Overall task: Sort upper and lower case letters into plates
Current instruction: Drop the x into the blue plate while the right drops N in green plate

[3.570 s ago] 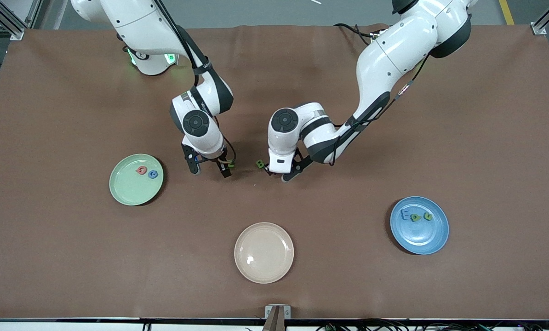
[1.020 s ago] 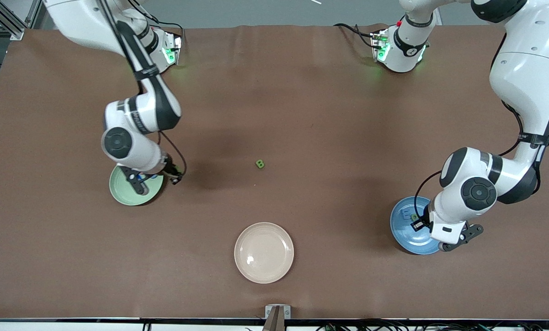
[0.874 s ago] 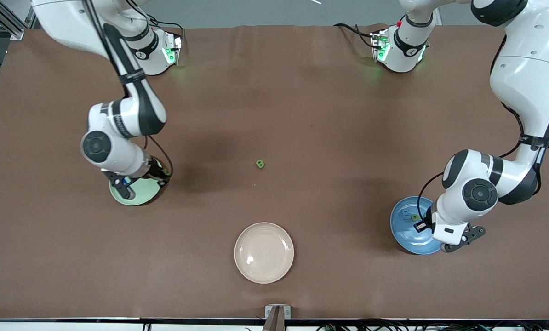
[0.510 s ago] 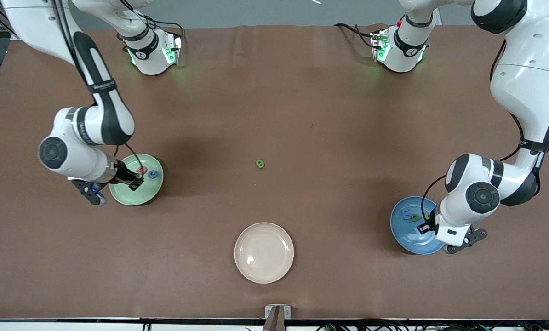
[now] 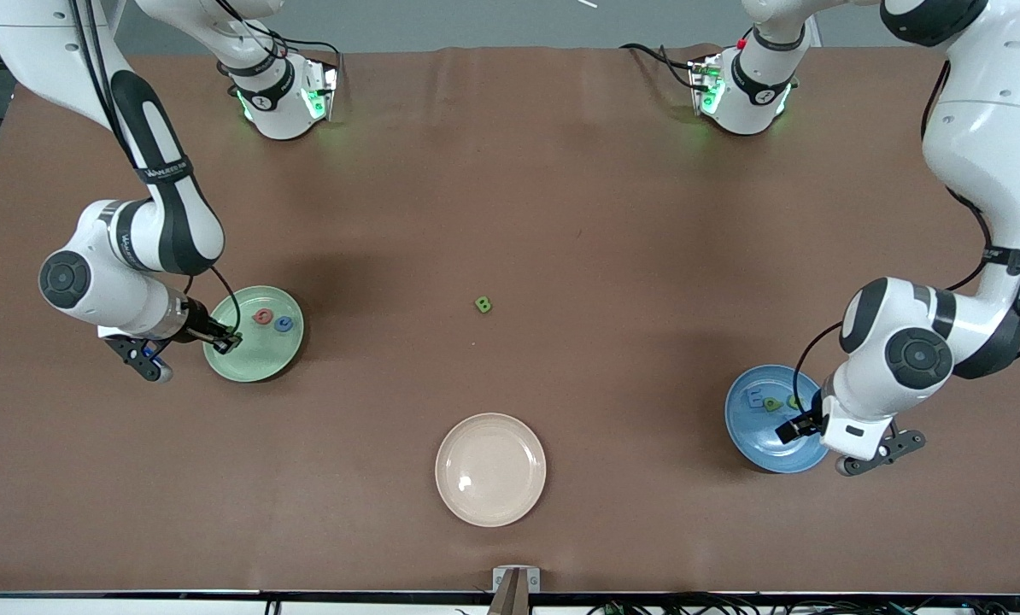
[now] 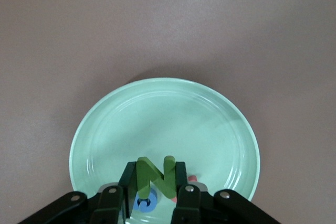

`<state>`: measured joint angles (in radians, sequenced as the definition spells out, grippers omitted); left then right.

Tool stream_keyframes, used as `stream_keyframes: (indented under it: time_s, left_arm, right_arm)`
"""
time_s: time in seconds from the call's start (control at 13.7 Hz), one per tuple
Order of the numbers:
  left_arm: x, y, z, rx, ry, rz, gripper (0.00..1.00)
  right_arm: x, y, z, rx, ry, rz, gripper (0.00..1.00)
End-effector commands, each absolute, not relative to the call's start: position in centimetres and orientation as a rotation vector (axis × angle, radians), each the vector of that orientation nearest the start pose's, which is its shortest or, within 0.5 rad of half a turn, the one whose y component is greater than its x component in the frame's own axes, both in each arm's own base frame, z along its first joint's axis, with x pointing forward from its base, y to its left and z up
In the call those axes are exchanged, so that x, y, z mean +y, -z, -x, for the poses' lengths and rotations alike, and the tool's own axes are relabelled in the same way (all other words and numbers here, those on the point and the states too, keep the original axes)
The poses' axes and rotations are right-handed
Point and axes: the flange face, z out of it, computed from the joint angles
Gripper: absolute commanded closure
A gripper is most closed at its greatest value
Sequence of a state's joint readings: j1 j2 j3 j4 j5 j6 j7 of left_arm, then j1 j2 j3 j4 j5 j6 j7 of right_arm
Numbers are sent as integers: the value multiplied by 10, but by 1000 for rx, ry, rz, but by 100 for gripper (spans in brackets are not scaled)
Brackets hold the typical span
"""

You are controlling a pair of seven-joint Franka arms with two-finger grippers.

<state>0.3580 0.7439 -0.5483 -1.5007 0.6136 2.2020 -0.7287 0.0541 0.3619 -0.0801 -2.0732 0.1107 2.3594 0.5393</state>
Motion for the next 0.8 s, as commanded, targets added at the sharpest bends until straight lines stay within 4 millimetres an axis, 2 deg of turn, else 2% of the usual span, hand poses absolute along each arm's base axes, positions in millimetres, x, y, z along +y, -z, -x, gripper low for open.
stream_keyframes:
  time_s: [0.0,0.29,0.58,0.66,0.73]
  left_arm:
    - [-36,-350,-706,-337,243,2945,0]
    - [-28,-423,-690,-234,198,2982,0]
    - [-33,-494,-670,-97,200,2992,0]
    - [-36,-517,-663,-57,171,2992,0]
    - [-39,-533,-656,-34,126,3009,0]
  right_arm:
    - [-21,-233,-580,942,-93,2962,99]
    - [-47,-201,-581,891,-35,2979,99]
    - [-45,-191,-576,896,-59,2976,95]
    - [-43,-190,-575,894,-74,2977,88]
    - [-41,-190,-575,892,-79,2978,61]
